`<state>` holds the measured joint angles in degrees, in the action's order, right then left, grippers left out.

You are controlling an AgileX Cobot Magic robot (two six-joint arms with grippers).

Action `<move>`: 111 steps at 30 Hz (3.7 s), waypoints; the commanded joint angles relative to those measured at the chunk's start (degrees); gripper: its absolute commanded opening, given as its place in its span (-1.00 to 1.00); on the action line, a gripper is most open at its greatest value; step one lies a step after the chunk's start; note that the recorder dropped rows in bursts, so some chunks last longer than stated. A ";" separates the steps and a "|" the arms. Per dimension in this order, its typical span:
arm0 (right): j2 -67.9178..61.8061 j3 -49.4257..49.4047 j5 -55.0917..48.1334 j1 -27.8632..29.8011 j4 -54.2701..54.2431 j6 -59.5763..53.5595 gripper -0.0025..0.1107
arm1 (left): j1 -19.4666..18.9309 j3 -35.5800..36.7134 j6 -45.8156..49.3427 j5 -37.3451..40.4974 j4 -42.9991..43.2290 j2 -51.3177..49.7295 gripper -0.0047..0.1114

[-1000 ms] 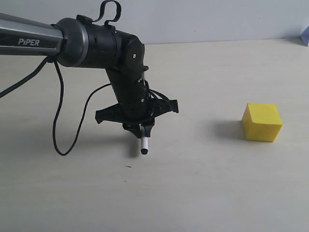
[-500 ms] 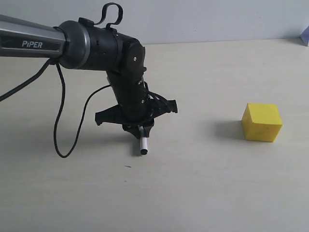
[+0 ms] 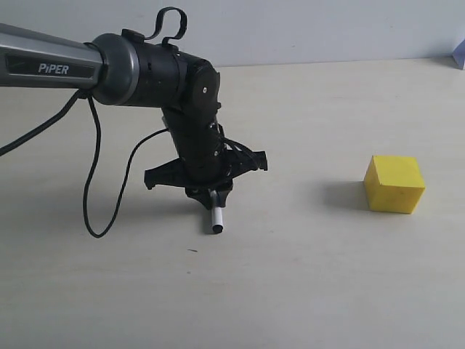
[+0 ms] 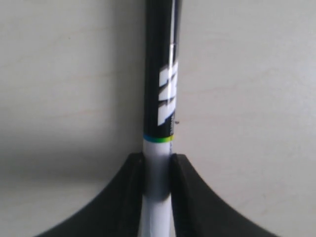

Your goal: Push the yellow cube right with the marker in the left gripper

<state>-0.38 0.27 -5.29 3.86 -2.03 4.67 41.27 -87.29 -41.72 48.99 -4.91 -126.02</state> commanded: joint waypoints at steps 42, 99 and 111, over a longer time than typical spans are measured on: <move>0.38 -0.27 0.28 -0.16 -0.18 -0.11 -0.96 | 10.70 20.45 -14.73 -18.68 35.38 35.02 -0.92; 0.38 -0.27 0.28 -0.16 -0.18 -0.11 -0.96 | -26.24 79.44 -16.86 -28.13 29.55 126.02 -0.92; 0.38 -0.27 0.28 -0.16 -0.18 -0.11 -0.96 | -27.67 84.71 -13.49 -28.67 29.06 125.79 -0.92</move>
<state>-0.38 0.27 -5.29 3.86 -2.03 4.67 13.71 -3.00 -55.48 21.31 24.89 -0.35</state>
